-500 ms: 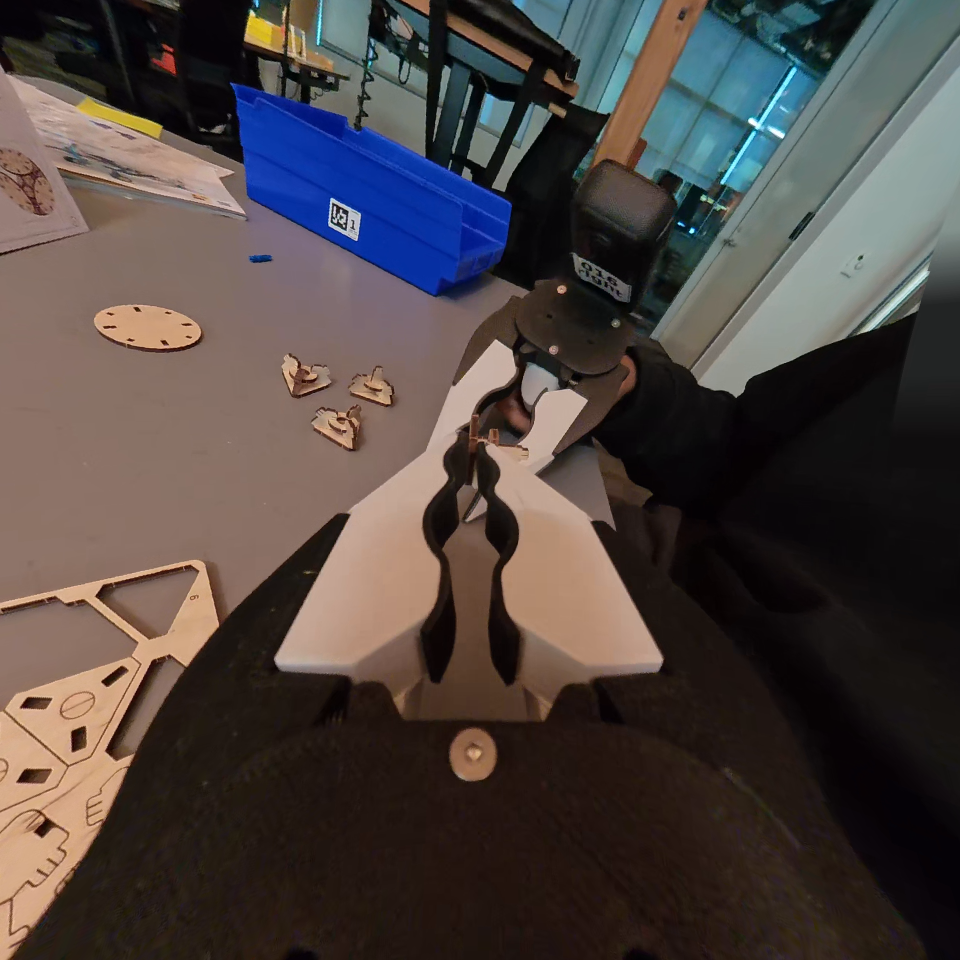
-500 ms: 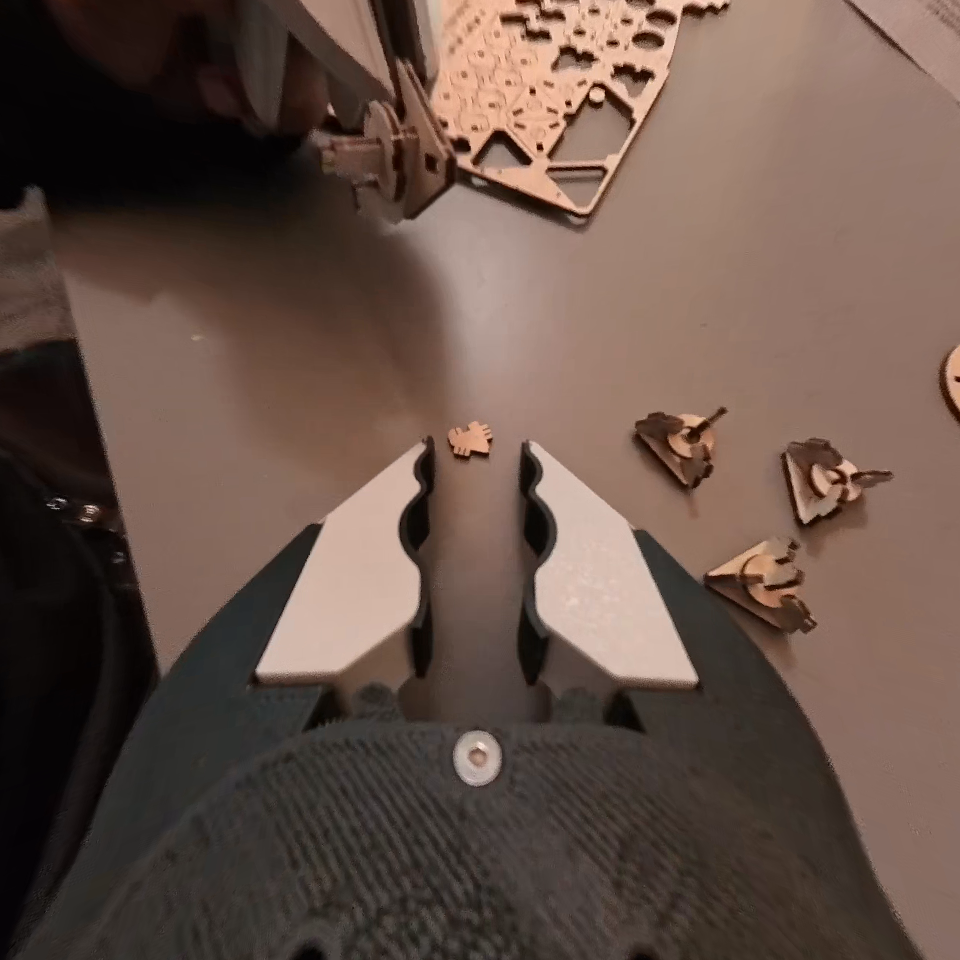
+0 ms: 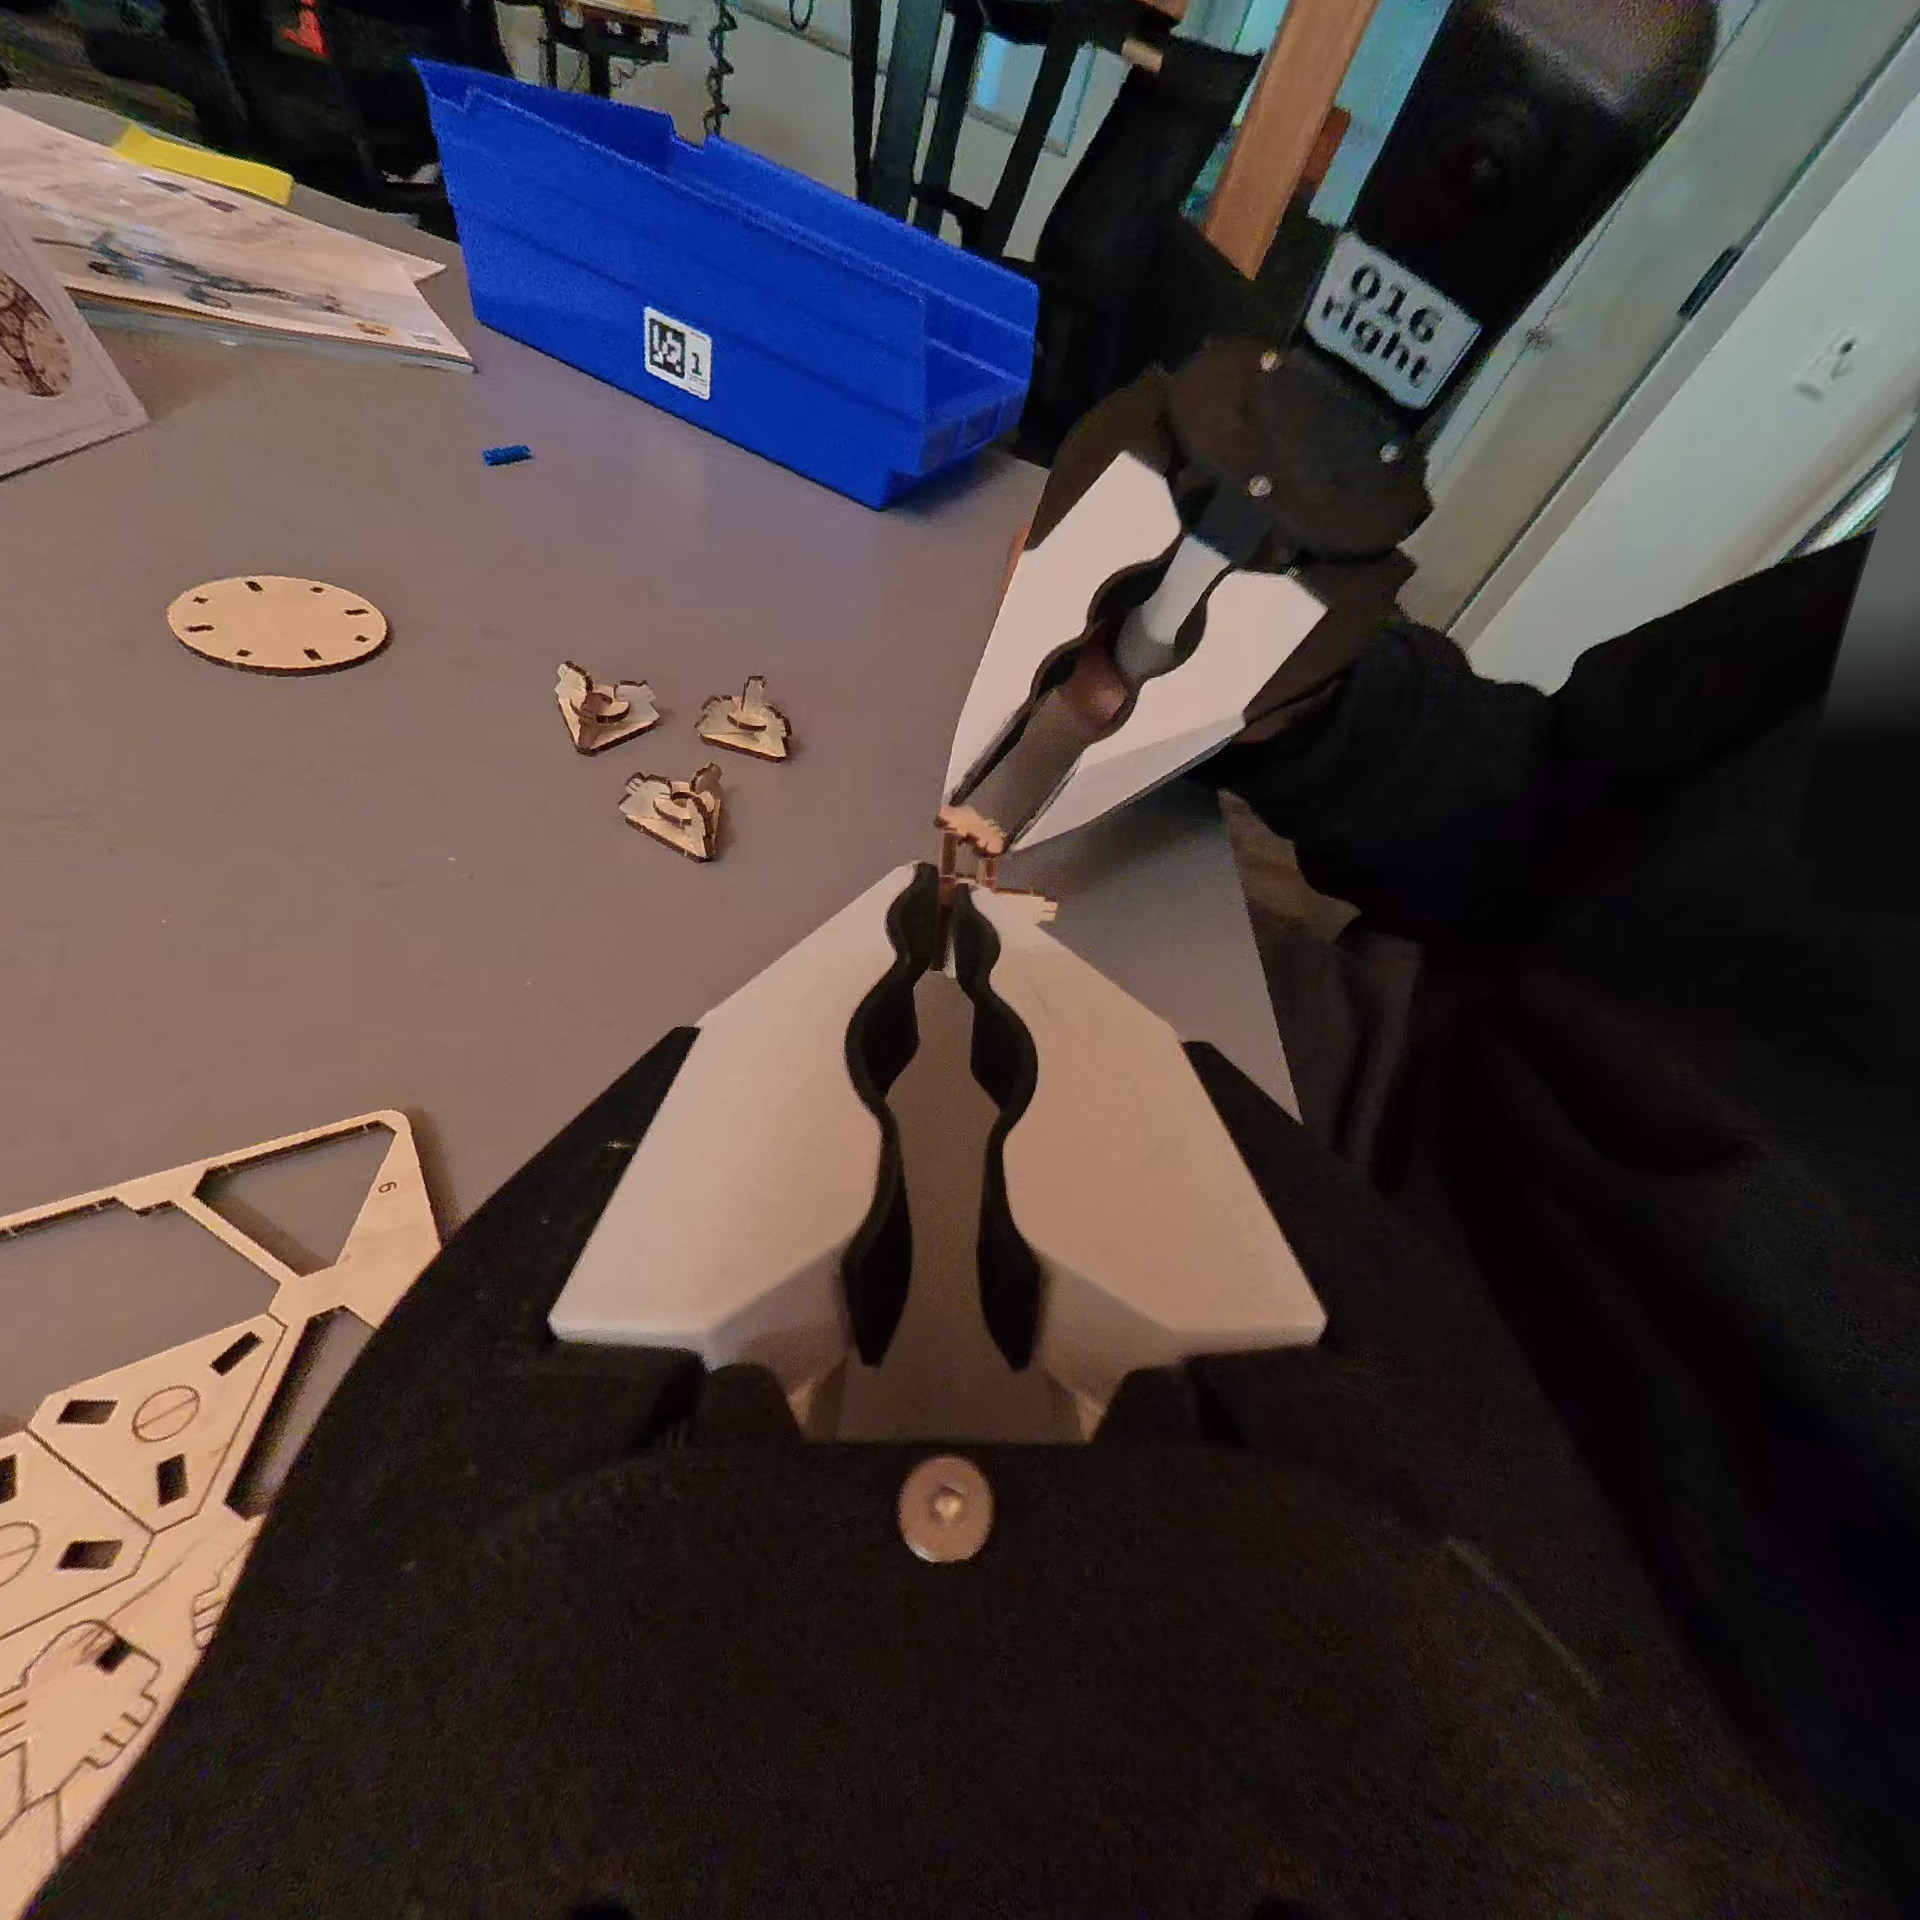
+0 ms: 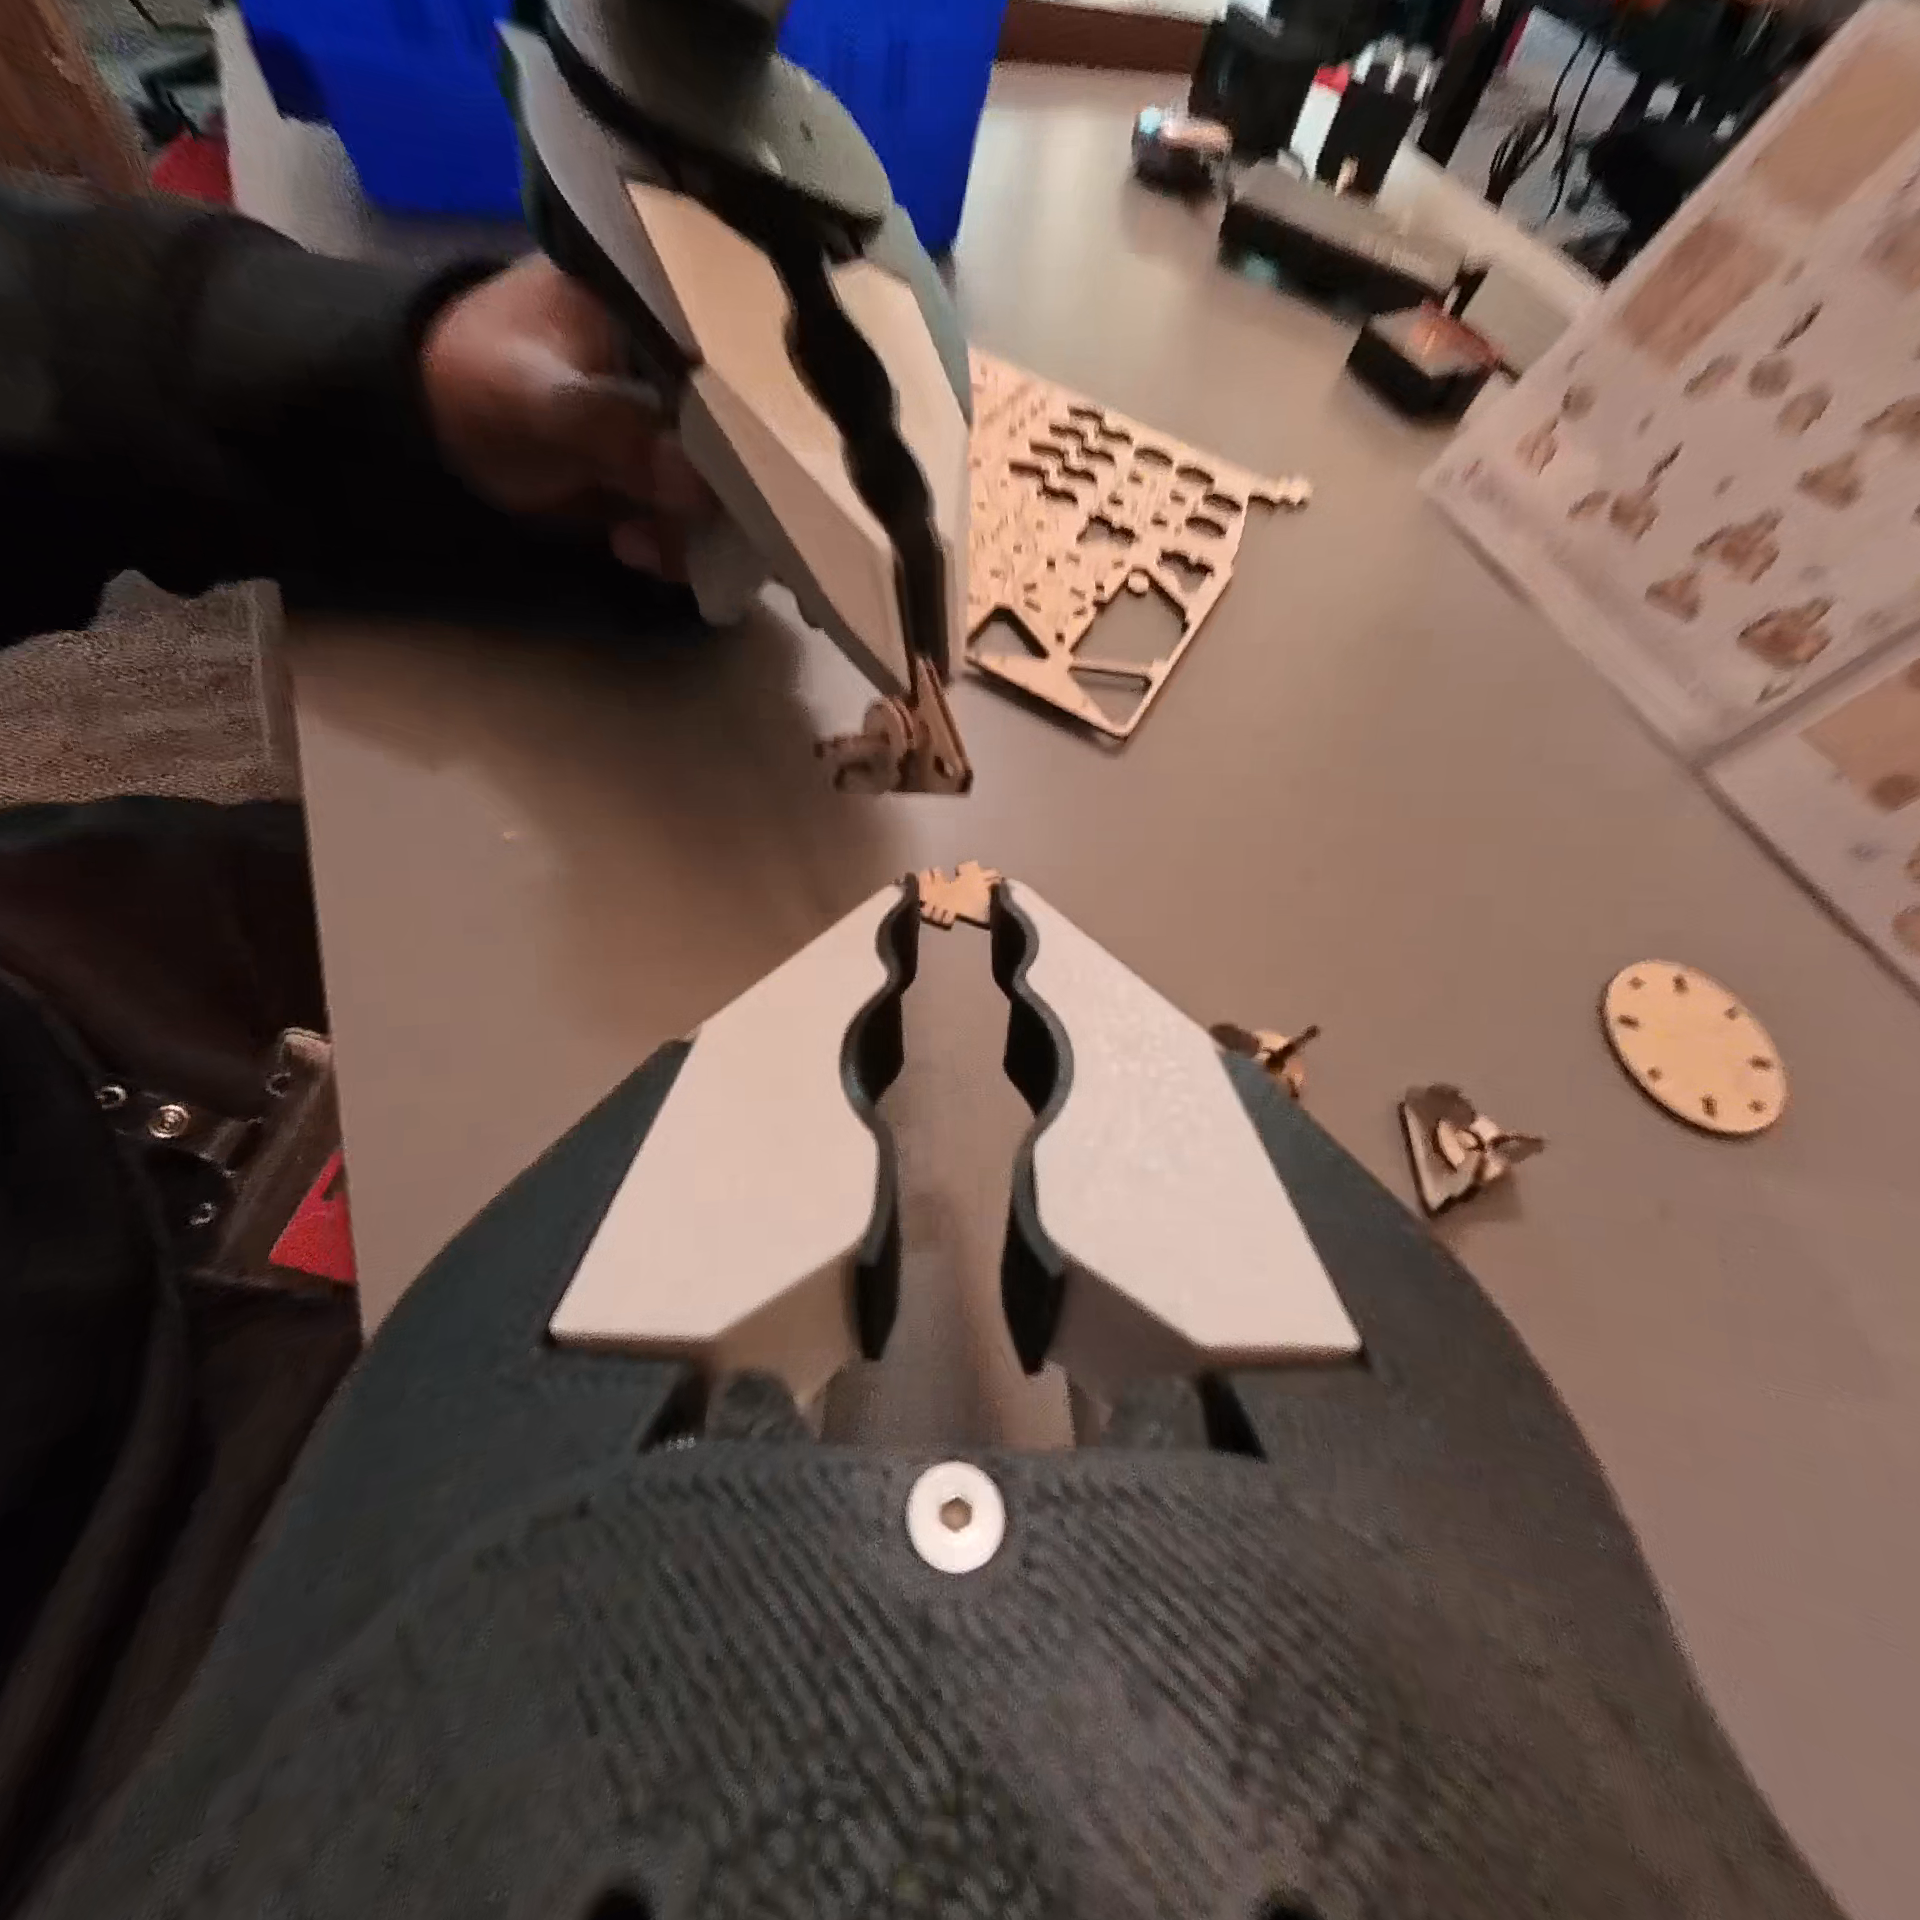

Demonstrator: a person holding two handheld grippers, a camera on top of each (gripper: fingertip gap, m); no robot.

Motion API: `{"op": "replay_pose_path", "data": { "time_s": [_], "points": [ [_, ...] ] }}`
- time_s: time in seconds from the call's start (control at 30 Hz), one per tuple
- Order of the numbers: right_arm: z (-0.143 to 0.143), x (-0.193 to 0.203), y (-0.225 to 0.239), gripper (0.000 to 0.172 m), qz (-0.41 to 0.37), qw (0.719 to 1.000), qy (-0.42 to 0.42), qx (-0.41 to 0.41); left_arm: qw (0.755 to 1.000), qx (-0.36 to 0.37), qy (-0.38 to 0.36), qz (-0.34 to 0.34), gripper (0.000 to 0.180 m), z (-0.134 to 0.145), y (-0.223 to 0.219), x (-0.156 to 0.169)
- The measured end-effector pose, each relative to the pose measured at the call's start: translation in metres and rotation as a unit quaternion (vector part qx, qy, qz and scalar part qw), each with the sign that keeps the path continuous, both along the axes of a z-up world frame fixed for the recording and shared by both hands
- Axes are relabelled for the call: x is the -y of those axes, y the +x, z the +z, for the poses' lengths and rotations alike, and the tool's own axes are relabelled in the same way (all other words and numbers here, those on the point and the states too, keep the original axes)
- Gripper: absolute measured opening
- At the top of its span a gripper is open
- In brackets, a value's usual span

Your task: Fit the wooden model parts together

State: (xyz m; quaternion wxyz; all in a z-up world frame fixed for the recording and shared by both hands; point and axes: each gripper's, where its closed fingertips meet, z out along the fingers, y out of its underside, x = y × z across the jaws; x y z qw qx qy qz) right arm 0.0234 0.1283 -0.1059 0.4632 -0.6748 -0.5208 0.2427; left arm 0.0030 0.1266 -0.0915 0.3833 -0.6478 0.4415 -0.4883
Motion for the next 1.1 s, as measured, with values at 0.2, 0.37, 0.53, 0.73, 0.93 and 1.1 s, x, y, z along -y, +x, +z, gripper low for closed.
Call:
{"op": "replay_pose_path", "data": {
  "time_s": [0.2,0.37,0.53,0.73,0.93,1.1],
  "points": [
    [0.004,0.006,-0.006,0.012,0.003,1.0,0.013,0.006,0.998,-0.032,0.054,0.015,0.0,-0.003,0.003,0.001],
    [0.005,0.004,-0.007,0.012,-0.008,1.0,0.02,0.005,0.996,-0.039,0.072,0.032,0.0,-0.001,0.004,0.0],
    [0.011,0.001,-0.008,0.011,-0.024,0.999,0.029,-0.005,0.995,-0.047,0.073,0.057,0.0,-0.002,0.003,-0.006],
    [0.01,-0.002,-0.009,0.012,-0.042,0.998,0.043,0.008,0.994,-0.042,0.08,0.068,0.0,0.002,0.005,-0.005],
    [0.017,0.0,-0.01,0.0,-0.036,0.998,0.057,-0.011,0.996,-0.037,0.062,0.053,0.0,0.001,0.008,0.0],
    [0.01,-0.004,-0.005,0.0,-0.042,0.998,0.054,0.012,0.993,-0.058,0.078,0.073,0.0,-0.003,0.006,-0.006]
  ]
}}
